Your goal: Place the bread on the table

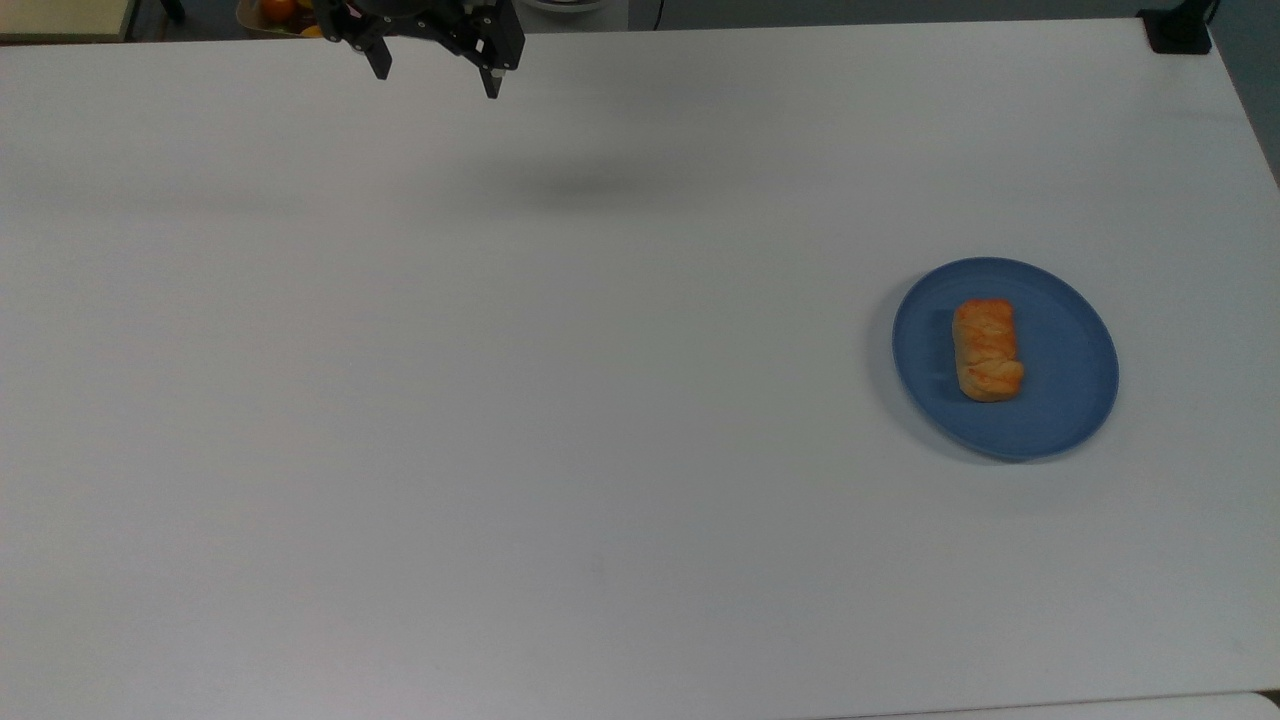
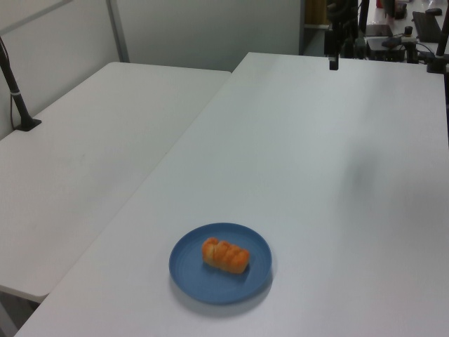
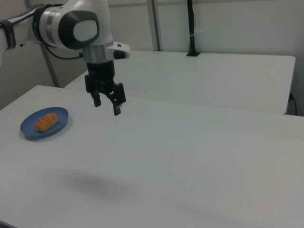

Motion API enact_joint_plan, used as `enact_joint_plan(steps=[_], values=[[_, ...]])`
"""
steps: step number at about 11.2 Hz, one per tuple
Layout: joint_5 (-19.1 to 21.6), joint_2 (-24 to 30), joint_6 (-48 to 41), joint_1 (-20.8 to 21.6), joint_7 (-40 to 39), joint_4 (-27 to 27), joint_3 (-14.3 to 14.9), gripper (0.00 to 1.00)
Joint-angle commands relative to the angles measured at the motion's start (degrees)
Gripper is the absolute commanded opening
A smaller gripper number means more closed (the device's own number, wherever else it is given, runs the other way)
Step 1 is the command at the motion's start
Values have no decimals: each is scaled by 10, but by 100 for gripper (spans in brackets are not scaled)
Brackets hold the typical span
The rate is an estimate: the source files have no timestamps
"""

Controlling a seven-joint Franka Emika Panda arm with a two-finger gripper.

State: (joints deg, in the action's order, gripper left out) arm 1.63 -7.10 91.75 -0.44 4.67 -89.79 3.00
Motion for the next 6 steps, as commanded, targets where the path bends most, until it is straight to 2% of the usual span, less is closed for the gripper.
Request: enact_joint_plan(steps=[1,6], values=[[-6,16,8,-4,-7,-15,1,100],[5,8,26,-4,-7,-14,-5,100]])
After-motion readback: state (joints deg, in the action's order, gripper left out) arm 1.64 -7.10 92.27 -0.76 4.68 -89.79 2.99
